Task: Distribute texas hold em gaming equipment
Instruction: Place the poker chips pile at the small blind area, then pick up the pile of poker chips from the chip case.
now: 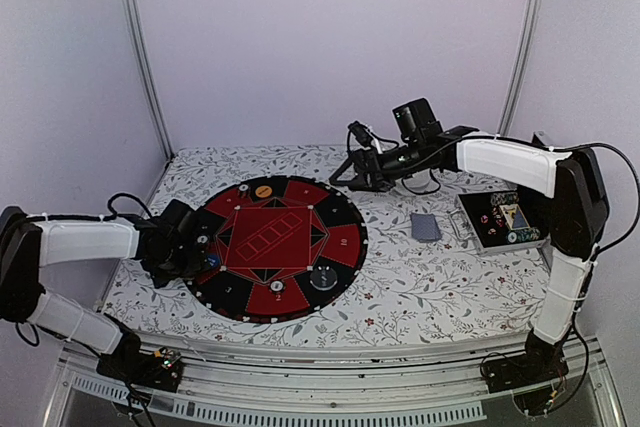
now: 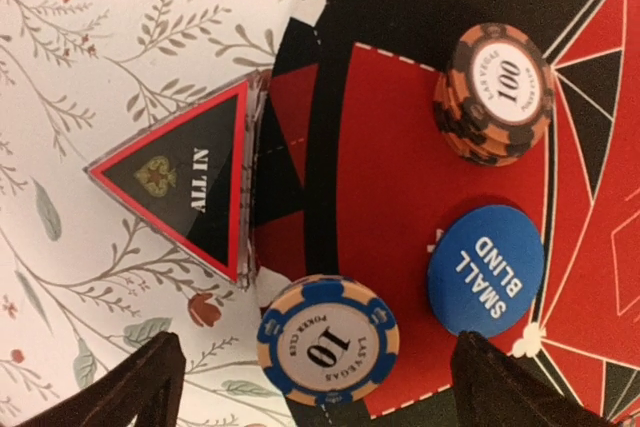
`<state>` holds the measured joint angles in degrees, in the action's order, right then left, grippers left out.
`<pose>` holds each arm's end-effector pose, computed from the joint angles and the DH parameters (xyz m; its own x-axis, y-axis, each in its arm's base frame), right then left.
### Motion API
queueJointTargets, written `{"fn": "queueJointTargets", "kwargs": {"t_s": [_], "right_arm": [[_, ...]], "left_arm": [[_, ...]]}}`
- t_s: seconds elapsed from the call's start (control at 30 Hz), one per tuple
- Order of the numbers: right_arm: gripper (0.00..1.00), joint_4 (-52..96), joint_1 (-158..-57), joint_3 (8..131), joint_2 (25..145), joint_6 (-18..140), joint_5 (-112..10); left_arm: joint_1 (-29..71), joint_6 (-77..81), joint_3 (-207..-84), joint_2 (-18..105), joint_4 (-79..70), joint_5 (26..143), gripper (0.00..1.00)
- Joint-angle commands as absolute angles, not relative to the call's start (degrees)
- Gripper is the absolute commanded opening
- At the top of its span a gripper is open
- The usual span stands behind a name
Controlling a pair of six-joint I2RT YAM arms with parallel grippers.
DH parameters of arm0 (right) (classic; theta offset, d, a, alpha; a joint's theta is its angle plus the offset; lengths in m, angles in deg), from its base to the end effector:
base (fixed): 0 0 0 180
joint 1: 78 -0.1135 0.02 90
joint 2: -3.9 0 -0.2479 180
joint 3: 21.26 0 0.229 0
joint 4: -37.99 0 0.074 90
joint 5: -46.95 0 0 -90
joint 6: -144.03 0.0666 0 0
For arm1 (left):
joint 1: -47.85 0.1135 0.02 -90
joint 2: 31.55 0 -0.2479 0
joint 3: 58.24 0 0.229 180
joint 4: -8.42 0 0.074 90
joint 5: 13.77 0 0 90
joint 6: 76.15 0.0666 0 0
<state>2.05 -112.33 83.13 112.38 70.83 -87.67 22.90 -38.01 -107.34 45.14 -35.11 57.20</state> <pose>0.3204 0.2755 0.2542 -0.7529 -0.2650 -0.6024 -0.6560 0.3772 0.6538 0.1997 -0.0690 0.1191 -0.7682 -0.4626 -0.4425 -0.4875 0.8708 -0.0640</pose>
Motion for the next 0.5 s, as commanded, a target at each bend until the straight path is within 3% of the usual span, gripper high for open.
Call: {"fn": "queueJointTargets", "kwargs": {"t_s": [0.0, 0.2, 0.27, 0.33, 0.47], "right_arm": [[0.99, -1.7, -107.8, 83.5, 107.6, 68.8, -77.8], [0.99, -13.7, -103.9, 85.7, 106.2, 60.5, -34.5], [0.99, -16.1, -101.9, 85.8, 107.0, 57.2, -25.1], [0.98, -18.1, -97.9, 85.9, 107.8, 56.8, -21.4], [0.8, -18.3, -88.8, 85.5, 109.1, 57.9, -23.6]], "left_arm": [[23.1, -36.8, -110.7, 41.8, -40.2, 54.4, 0.98], [22.9, -33.3, -114.2, 35.8, -43.6, 50.0, 0.98], [22.9, -30.9, -115.8, 34.1, -43.6, 50.0, 0.98], [22.9, -28.0, -117.6, 33.1, -43.3, 49.9, 0.98], [22.9, -21.1, -122.2, 32.6, -42.9, 49.3, 0.98]]}}
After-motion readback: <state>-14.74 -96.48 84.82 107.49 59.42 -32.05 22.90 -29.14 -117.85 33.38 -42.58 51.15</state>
